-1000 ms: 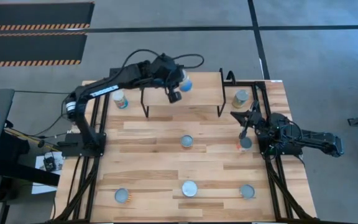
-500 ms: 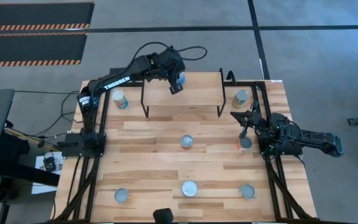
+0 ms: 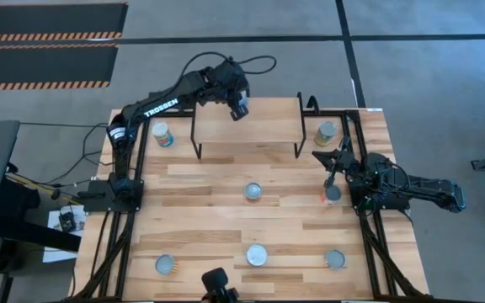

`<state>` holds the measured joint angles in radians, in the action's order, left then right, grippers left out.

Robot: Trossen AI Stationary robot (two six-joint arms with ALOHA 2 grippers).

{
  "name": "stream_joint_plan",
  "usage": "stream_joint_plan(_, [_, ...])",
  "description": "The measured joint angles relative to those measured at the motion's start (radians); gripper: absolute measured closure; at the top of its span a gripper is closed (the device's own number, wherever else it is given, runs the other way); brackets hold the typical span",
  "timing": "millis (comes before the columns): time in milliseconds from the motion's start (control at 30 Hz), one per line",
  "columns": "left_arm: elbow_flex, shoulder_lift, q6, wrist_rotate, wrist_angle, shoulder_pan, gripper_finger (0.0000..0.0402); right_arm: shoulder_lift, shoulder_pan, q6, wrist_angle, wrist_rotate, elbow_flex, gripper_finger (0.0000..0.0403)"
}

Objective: Pick and place cans onto a shelf
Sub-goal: Put the canned peas on the shelf

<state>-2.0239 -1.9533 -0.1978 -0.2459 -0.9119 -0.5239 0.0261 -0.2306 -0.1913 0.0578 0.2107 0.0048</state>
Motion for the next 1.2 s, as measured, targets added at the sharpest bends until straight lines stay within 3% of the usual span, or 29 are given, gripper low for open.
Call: stream_joint_plan(1200, [-0.012,0.006,0.082,0.009,-0.059,0.002,0.0401,0.0,0.0,0.0,-0.005,-0.001,0.0,0.0365])
